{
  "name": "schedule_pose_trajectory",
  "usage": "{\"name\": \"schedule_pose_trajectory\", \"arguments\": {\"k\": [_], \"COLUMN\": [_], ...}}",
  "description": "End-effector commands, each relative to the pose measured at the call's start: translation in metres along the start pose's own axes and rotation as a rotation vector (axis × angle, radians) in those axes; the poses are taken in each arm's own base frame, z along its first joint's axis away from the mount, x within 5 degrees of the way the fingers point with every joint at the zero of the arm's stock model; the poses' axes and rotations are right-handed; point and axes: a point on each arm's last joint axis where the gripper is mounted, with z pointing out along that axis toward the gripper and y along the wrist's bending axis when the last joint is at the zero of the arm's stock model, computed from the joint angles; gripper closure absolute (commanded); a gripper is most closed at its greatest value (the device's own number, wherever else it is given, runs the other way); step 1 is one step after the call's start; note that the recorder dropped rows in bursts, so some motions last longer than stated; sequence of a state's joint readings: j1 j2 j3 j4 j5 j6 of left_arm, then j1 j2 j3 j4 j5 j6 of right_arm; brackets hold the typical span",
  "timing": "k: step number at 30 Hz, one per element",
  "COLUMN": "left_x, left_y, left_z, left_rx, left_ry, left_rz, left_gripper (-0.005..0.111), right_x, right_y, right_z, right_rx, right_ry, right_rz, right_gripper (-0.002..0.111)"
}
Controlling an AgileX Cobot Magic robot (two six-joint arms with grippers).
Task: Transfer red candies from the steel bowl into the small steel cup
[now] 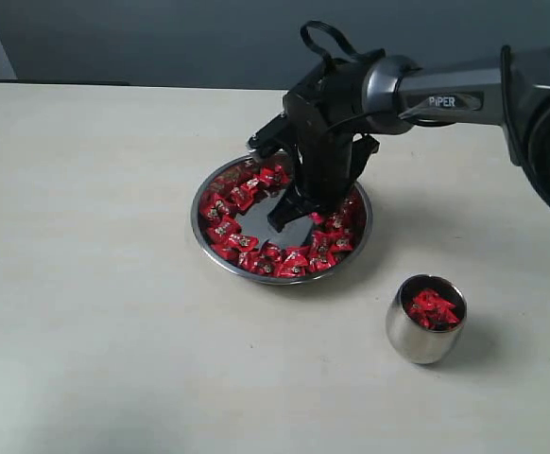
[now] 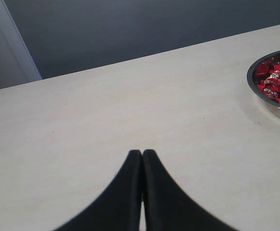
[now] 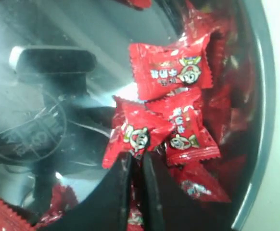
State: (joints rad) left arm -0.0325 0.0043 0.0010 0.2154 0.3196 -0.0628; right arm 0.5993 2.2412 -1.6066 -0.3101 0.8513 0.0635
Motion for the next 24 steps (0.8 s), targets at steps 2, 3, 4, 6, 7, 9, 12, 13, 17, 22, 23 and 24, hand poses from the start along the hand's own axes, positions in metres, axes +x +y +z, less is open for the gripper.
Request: {"name": "schedule_pose_trajectory", "arguments": {"k": [2,3,4,6,7,9,12,13,17,22,23,24], "left_x": [-0.001,-0.001,-0.001,-0.001,-0.001,-0.001,-0.001,-0.001,-0.001,-0.001,-0.001,-0.001], "left_y": [0.000,0.000,0.000,0.000,0.000,0.000,0.000,0.000,0.000,0.000,0.000,0.000], "left_z": [0.000,0.000,0.000,0.000,0.000,0.000,0.000,0.000,0.000,0.000,0.000,0.000], "left_rx": [-0.001,-0.001,-0.001,-0.001,-0.001,-0.001,-0.001,-0.001,-0.001,-0.001,-0.001,-0.001], "left_ry": [-0.012,-0.012,-0.012,-0.012,-0.012,-0.012,-0.012,-0.012,-0.012,-0.012,-0.012,-0.012], "left_rz": [-0.003,-0.003,-0.003,-0.003,-0.003,-0.003,-0.003,-0.003,-0.003,-0.003,-0.003,-0.003], "left_gripper": [0.106,0.106,0.106,0.106,0.106,0.106,0.106,0.106,0.106,0.106,0.106,0.106], "right_x": [-0.001,-0.002,-0.005,-0.008,-0.009,-0.011,-0.013,-0.014,-0.014,-0.015,-0.016,-0.016], "right_y": [-0.003,-0.004,-0.005,-0.005,-0.005,-0.005,-0.007,-0.008,-0.009,-0.004,-0.002,0.000], "right_z": [-0.001,-0.005,-0.011,-0.019,-0.024,-0.036,-0.052,-0.056,-0.067,-0.071,-0.069,-0.070], "right_rx": [0.000,-0.001,-0.001,-0.015,-0.022,-0.035,-0.051,-0.053,-0.070,-0.137,-0.161,-0.186], "right_ry": [-0.011,-0.027,-0.057,-0.093,-0.112,-0.148,-0.191,-0.202,-0.226,-0.241,-0.241,-0.248], "right_rz": [0.007,0.011,0.017,0.032,0.039,0.057,0.078,0.082,0.103,0.128,0.126,0.130], "right_gripper": [0.109,0.109,0.109,0.109,0.109,0.109,0.109,0.109,0.109,0.109,0.109,0.109]}}
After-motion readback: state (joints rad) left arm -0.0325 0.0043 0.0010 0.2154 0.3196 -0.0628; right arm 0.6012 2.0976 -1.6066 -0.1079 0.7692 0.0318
